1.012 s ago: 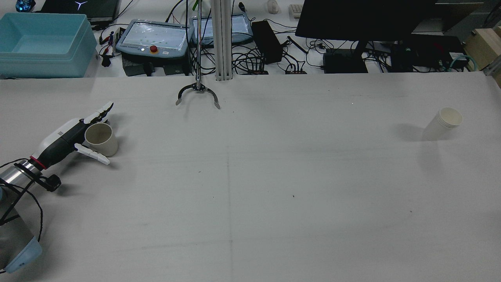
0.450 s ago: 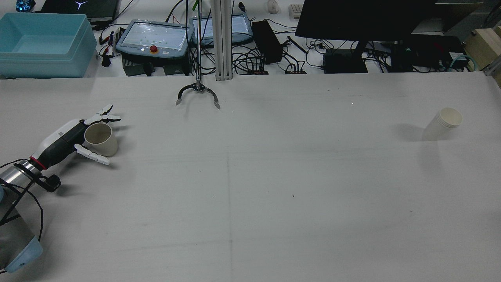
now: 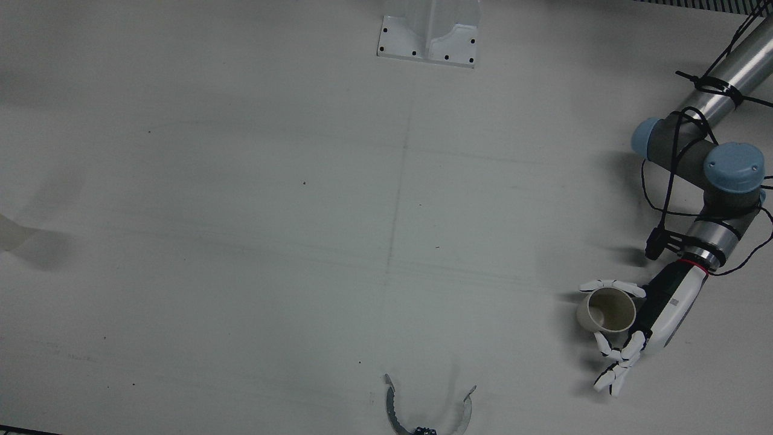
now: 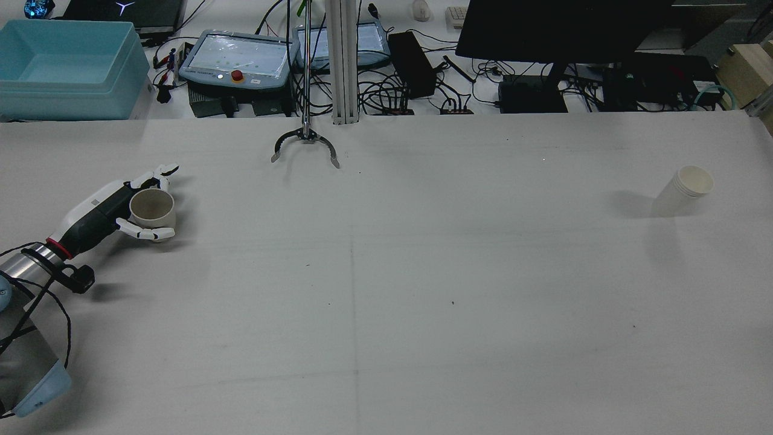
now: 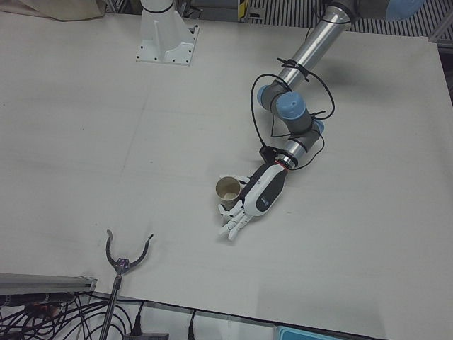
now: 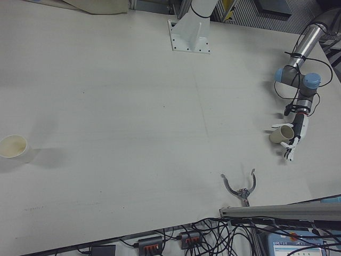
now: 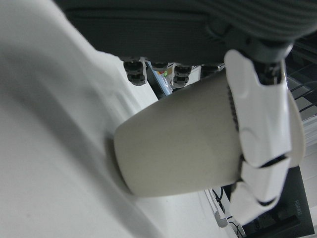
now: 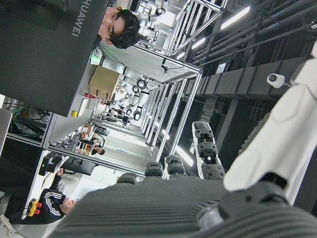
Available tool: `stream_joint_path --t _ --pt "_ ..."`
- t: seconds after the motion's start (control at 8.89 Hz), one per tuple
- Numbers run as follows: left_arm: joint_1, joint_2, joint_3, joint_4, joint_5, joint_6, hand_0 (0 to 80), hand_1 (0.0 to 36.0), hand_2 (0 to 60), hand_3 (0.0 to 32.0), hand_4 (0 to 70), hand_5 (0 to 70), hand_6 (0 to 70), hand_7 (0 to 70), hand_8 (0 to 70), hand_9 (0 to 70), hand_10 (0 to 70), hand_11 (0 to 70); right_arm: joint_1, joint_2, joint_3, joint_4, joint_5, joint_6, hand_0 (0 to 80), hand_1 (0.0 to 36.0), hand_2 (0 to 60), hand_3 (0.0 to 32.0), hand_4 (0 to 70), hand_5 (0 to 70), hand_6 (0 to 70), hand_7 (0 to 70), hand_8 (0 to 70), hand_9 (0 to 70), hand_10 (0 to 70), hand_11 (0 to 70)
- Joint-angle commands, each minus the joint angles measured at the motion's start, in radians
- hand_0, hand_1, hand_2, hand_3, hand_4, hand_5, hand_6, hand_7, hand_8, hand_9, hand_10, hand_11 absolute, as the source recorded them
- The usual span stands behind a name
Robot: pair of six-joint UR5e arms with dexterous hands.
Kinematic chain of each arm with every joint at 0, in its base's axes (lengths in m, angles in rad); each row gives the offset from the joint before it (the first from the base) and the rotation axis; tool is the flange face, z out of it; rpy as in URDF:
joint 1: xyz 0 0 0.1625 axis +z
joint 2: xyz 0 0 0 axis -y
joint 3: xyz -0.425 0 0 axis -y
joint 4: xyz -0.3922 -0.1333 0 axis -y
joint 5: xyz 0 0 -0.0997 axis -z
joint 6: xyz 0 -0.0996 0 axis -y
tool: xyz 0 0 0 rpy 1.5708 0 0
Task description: Pour water
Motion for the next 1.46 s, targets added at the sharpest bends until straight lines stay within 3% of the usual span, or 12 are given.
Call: stream_joint_path --t 0.0,0.22,0.45,0.56,0.79,1.12,1.24,1.35 --pt "-0.001 0.006 -0.017 0.031 -0.004 -0.001 40.9 36.0 60.0 0.0 10.9 70.0 4.0 10.6 0.0 0.7 6.6 12.5 0.000 -0.002 0.000 0.000 0.000 0.000 44.5 3.1 0.0 0.0 14.1 6.7 5.9 7.5 4.9 1.9 0.1 0.7" --pt "-0.004 0.007 -0.015 0.028 -0.006 -0.005 39.3 36.0 60.0 0.0 11.2 70.0 3.9 10.3 0.0 0.6 6.5 12.3 0.000 -0.003 0.000 0.000 0.000 0.000 44.5 3.1 0.0 0.0 14.0 6.8 6.0 7.5 4.9 1.9 0.1 0.7" --pt "-0.011 0.029 -0.020 0.015 -0.068 -0.091 36.3 36.0 60.0 0.0 11.4 70.0 3.8 10.4 0.0 0.6 6.5 12.1 0.000 -0.003 0.000 0.000 0.000 0.000 44.5 3.0 0.0 0.0 14.1 6.9 5.9 7.5 4.9 1.9 0.1 0.7" --pt "-0.020 0.030 -0.049 0.009 -0.076 -0.109 25.0 36.0 60.0 0.0 11.1 70.0 3.5 10.0 0.0 0.6 6.5 11.9 -0.003 -0.003 0.000 -0.002 0.000 0.000 44.4 3.0 0.0 0.0 14.1 6.9 5.9 7.4 4.9 1.8 0.1 0.7" --pt "-0.021 0.040 -0.143 0.000 -0.104 -0.114 20.4 36.0 60.0 0.0 12.4 70.0 3.1 9.7 0.0 0.5 6.2 11.3 -0.011 0.005 0.003 -0.011 0.006 -0.024 43.6 2.1 0.0 0.0 14.3 7.6 6.2 8.1 5.9 1.8 0.0 0.1" --pt "-0.021 0.055 -0.248 0.035 -0.113 -0.114 38.5 36.0 60.0 0.0 26.2 70.0 3.3 10.1 0.0 0.6 6.1 11.1 -0.061 -0.006 -0.008 -0.002 0.014 -0.266 44.7 2.8 0.0 0.0 10.7 4.1 2.5 3.1 6.9 0.0 0.0 0.0" --pt "-0.021 0.063 -0.265 0.040 -0.113 -0.116 39.6 36.0 60.0 0.0 28.1 70.0 3.4 10.0 0.0 0.6 6.1 11.1 -0.108 0.008 -0.091 0.018 0.034 -0.258 43.3 2.2 0.0 0.0 8.7 2.9 1.1 1.1 6.7 0.0 0.0 0.0" --pt "-0.021 0.066 -0.276 0.054 -0.112 -0.126 39.1 36.0 60.0 0.0 26.8 70.0 3.7 10.2 0.0 0.6 6.2 11.2 -0.153 0.023 -0.197 0.119 0.046 -0.212 42.2 1.8 0.0 0.0 8.5 1.8 0.7 0.1 6.5 0.0 0.0 0.0"
